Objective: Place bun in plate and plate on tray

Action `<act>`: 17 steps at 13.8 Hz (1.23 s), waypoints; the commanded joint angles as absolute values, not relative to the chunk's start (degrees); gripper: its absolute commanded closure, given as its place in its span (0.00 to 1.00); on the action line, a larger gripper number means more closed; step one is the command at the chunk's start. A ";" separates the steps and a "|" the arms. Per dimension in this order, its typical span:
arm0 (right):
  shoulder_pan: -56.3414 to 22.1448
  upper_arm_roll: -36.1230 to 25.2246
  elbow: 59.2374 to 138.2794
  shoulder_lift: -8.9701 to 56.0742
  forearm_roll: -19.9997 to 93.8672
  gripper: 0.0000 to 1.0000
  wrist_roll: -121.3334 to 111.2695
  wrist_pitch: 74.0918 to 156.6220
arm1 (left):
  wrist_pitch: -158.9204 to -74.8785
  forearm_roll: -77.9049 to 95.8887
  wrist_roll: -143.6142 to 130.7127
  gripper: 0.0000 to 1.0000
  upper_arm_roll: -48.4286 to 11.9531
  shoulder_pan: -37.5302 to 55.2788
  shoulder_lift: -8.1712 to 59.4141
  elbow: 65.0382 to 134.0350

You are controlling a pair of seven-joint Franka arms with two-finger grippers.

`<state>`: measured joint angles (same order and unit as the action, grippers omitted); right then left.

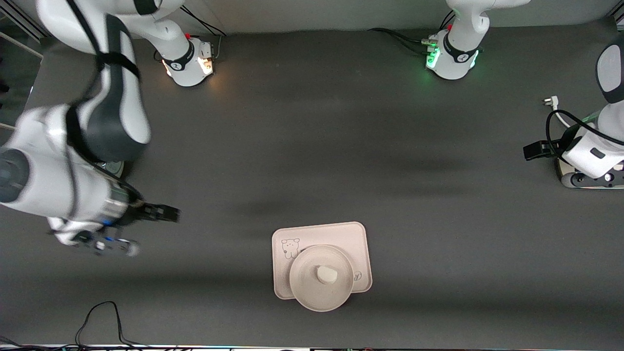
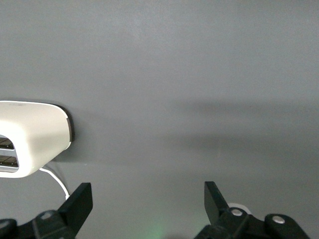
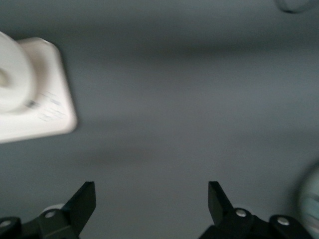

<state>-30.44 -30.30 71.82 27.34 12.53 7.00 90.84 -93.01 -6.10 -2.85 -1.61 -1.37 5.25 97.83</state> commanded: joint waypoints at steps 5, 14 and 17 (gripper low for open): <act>-32.87 -30.76 103.85 -5.41 -2.11 0.00 6.24 94.81 | -92.02 -7.12 -3.43 0.00 -1.49 -1.06 4.22 99.05; -33.05 -28.13 107.40 -9.67 -3.95 0.00 11.43 95.89 | -91.41 -6.07 -4.31 0.00 -1.76 -0.62 -4.56 102.57; -33.05 -27.95 107.49 -9.67 -4.04 0.00 11.43 95.89 | -91.23 -4.48 -3.87 0.00 2.62 4.90 -4.92 102.04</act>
<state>-32.54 -28.21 106.09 -8.19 -2.41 9.53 94.90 -91.55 -5.24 -3.59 -0.93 0.73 -3.36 100.72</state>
